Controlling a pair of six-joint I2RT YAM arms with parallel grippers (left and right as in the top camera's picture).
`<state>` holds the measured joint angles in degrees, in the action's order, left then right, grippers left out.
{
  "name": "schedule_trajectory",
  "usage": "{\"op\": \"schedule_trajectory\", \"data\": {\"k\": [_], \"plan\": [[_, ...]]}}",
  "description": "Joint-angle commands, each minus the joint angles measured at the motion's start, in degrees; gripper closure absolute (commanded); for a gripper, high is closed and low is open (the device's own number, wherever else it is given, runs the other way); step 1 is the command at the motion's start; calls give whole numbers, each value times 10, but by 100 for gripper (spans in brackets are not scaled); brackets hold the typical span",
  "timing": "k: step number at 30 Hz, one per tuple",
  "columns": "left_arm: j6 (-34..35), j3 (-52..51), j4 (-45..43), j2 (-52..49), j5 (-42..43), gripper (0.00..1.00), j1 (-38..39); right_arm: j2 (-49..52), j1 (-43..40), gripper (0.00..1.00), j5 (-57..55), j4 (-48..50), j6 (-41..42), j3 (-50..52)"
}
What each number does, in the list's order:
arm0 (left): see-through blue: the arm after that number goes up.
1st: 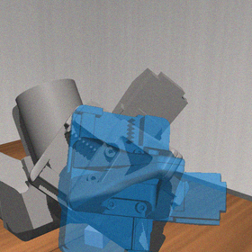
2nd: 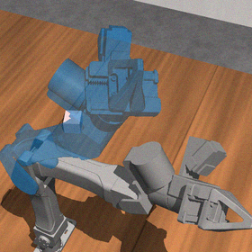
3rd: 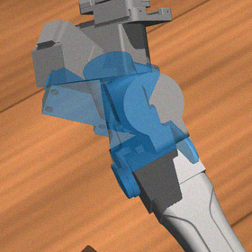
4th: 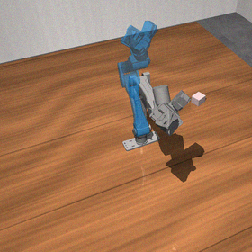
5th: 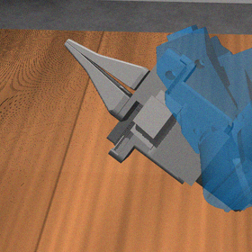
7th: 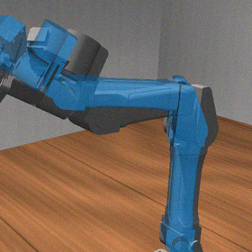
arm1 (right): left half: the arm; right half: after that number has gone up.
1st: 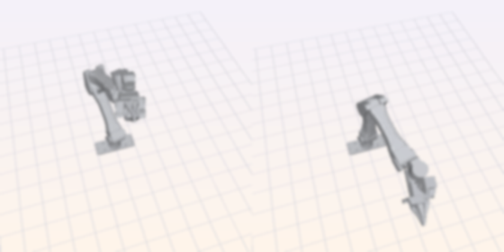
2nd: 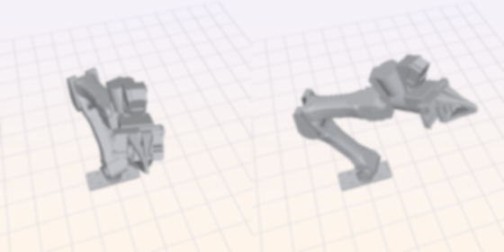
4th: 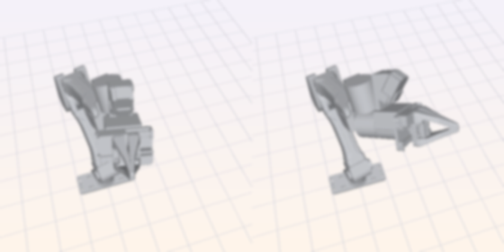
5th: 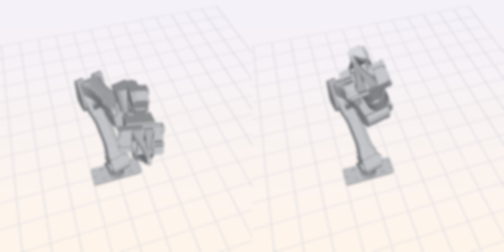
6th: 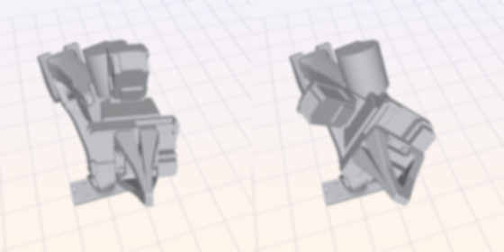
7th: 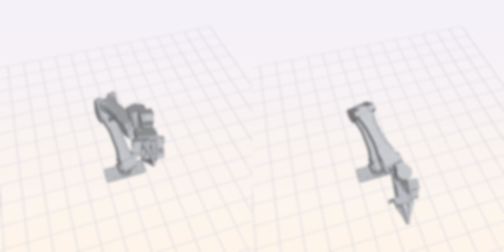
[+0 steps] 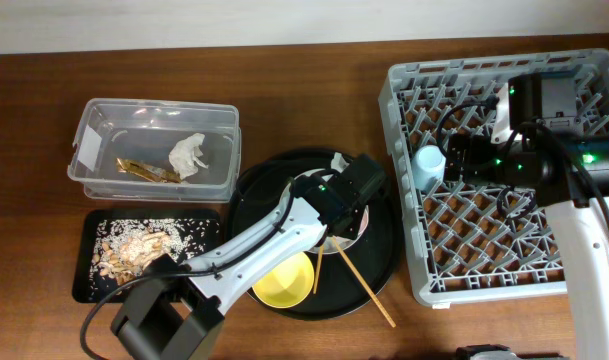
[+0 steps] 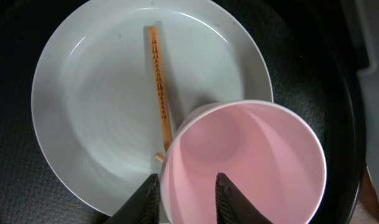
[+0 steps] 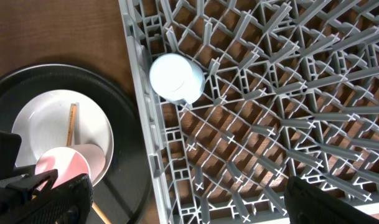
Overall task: Sort waste into correct bins and load items into the dishwasher rack
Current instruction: 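Grasp the pink cup with the left gripper and lift it, then hand the pink cup from the left gripper to the right gripper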
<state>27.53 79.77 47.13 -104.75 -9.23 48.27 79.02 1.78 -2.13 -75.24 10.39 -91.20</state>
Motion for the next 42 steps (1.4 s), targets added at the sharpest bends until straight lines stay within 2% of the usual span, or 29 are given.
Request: {"op": "schedule_trajectory", "data": {"k": [1, 7, 8, 9, 10, 16, 20, 22, 24, 26, 27, 29, 30, 31, 32, 34, 38, 40, 42], "plan": [[3, -4, 1, -14, -10, 72, 1, 2, -3, 1, -3, 0, 2, -7], [3, -4, 0, -49, -11, 79, 0, 2, -3, 1, -3, 0, 2, -7], [3, -4, -1, -49, -12, 83, -2, 2, -3, 1, -3, 0, 2, -7], [3, -4, -1, -49, -16, 95, -3, 2, -3, 1, -3, 0, 2, -7], [3, -2, -1, -47, -26, 99, -6, 2, -3, 1, -3, 0, 2, -7], [0, 105, 52, 2, 4, 99, -38, 2, -3, 1, -3, 0, 2, -7], [-76, 189, 69, 70, 219, 100, -113, 2, -3, 1, -3, 0, 2, -7], [-102, 201, 65, 95, 389, 100, -186, 2, -3, 1, -3, 0, 2, -7], [-148, 200, 66, 100, 614, 100, -285, 2, -3, 1, 0, 36, 2, -7], [-178, 200, 66, 94, 741, 100, -336, 2, -3, 1, 7, 53, 6, -7], [-191, 200, 66, 90, 816, 100, -370, 2, -3, 1, 49, 51, 10, -7], [-223, 200, 65, 89, 872, 100, -397, -2, -3, 1, 176, 68, -1, -9], [-251, 200, 65, 89, 909, 100, -403, -3, -3, 0, 318, 85, -70, -9], [-264, 200, 65, 89, 939, 100, -405, -3, -3, 3, 456, 96, -141, -9], [-264, 200, 65, 89, 946, 100, -405, -3, -3, 3, 619, 97, -233, -9], [-270, 200, 65, 89, 951, 100, -402, -3, -3, 2, 802, 97, -326, -9], [-287, 200, 61, 89, 964, 100, -364, -3, -2, 3, 855, 103, -327, -9], [-293, 200, 61, 89, 937, 100, -346, -3, -2, 4, 911, 106, -327, -9], [-294, 200, 61, 89, 932, 100, -332, -3, -2, 4, 908, 107, -327, -9]]}}
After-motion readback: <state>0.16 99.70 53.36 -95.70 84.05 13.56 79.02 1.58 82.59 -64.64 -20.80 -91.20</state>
